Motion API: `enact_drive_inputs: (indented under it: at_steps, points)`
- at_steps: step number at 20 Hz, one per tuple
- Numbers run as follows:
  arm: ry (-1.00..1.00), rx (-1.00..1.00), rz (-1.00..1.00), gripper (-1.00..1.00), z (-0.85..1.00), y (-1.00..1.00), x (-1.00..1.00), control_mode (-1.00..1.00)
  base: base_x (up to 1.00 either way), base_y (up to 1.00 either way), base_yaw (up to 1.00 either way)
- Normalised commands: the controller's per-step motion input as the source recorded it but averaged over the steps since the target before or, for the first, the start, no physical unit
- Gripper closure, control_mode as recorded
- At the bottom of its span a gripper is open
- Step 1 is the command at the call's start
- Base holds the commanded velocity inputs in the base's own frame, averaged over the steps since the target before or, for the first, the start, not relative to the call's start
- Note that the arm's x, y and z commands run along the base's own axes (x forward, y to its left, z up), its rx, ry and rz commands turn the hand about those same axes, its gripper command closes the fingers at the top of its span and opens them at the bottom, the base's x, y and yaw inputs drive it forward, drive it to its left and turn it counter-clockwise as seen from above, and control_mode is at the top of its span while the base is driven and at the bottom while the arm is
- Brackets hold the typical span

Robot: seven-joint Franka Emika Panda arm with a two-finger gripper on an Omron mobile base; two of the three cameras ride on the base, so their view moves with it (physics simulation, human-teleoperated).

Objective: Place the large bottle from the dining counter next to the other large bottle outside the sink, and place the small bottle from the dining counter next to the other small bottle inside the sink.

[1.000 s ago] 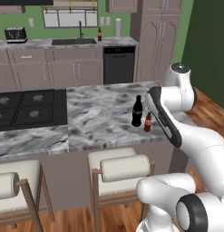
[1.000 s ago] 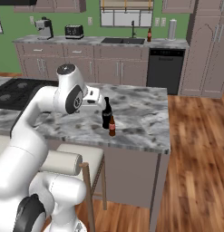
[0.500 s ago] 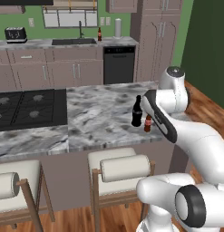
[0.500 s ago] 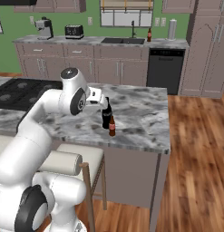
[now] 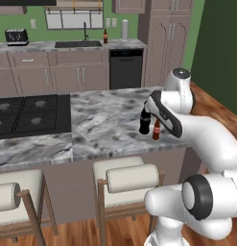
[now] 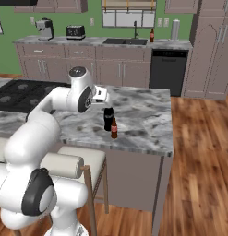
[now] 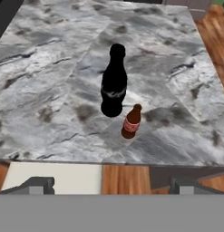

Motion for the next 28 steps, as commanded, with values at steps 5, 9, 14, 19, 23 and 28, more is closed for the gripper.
enact_drive_inputs:
  at_steps: [5, 9, 14, 19, 23, 28]
  points:
    - [0.00, 0.03, 0.00, -1.00, -0.18, 0.00, 0.26, -1.00, 0.00, 0.00, 0.00]
    - [0.00, 0.00, 0.00, -1.00, -0.21, 0.00, 0.19, -1.00, 0.00, 0.00, 0.00]
    - [-0.01, 0.00, 0.00, -1.00, -0.20, 0.00, 0.19, -1.00, 0.00, 0.00, 0.00]
    - [-0.05, 0.00, 0.00, -1.00, -0.19, 0.00, 0.15, -1.00, 0.00, 0.00, 0.00]
    - [-0.07, 0.00, 0.00, -1.00, -0.18, 0.00, 0.14, -1.00, 0.00, 0.00, 0.00]
    - [-0.07, 0.00, 0.00, -1.00, -0.14, 0.00, 0.17, -1.00, 0.00, 0.00, 0.00]
